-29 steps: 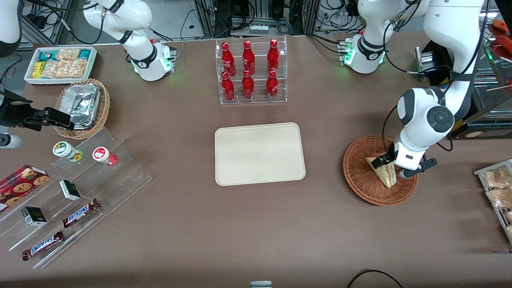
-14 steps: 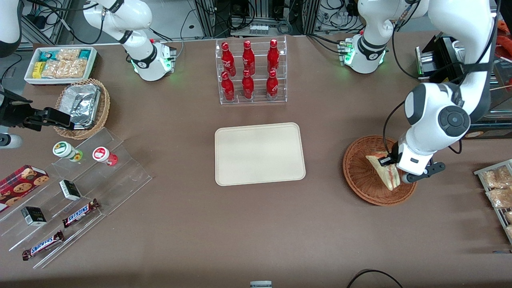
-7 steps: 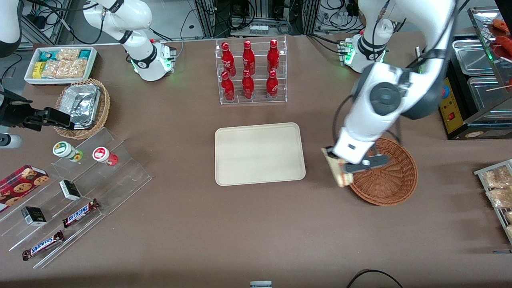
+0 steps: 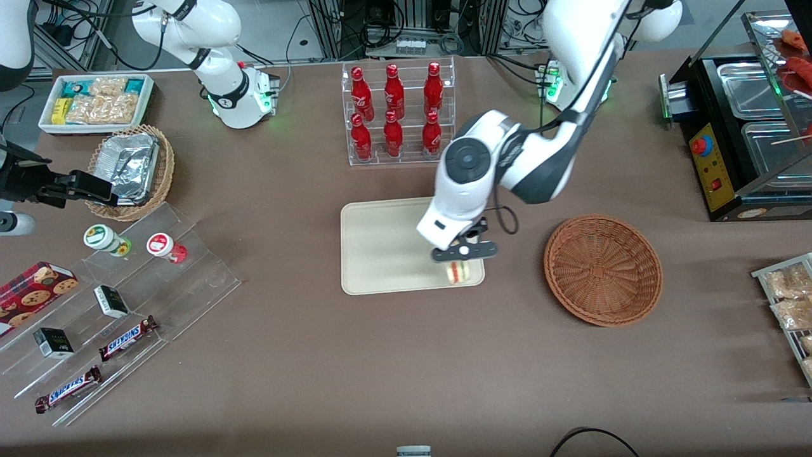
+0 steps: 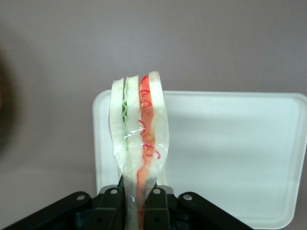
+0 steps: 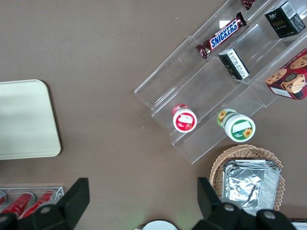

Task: Place sandwich from basket to tray
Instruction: 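Lift the sandwich and carry it over the cream tray, then lower the sandwich onto the tray and open the left gripper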

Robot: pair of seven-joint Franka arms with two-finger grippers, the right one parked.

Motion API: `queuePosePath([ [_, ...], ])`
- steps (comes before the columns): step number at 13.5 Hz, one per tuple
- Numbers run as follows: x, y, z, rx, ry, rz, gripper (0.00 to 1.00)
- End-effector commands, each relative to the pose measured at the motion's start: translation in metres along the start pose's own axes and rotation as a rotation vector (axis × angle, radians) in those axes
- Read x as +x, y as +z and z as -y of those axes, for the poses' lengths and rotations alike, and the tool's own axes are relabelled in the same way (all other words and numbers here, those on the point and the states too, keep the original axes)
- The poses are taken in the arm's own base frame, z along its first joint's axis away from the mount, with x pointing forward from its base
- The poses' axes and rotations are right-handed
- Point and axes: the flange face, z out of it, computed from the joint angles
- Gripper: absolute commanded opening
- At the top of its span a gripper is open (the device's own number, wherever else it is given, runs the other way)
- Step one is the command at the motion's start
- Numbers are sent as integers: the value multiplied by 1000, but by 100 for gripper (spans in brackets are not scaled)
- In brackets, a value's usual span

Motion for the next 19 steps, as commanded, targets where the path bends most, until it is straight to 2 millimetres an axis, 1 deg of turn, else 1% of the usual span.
queuePosePath([
  [1, -9, 30, -34, 25, 40, 6, 0],
  [2, -18, 42, -47, 19, 62, -1, 0],
  [4, -28, 64, -62, 8, 82, -12, 0],
  [5, -38, 74, -70, 17, 100, -3, 0],
  [7, -48, 85, -76, 32, 118, 6, 0],
  [9, -50, 93, -77, 39, 123, 12, 0],
  [10, -55, 94, -82, 37, 132, 10, 0],
  [11, -57, 97, -83, 34, 137, 7, 0],
  [13, -58, 101, -84, 36, 136, 11, 14],
  [15, -59, 103, -84, 40, 138, 14, 37],
  [16, -64, 104, -87, 42, 145, 16, 57],
  [17, -63, 105, -86, 45, 150, 16, 80],
  [18, -61, 102, -85, 43, 150, 16, 98],
  [19, -59, 97, -85, 36, 143, 11, 99],
])
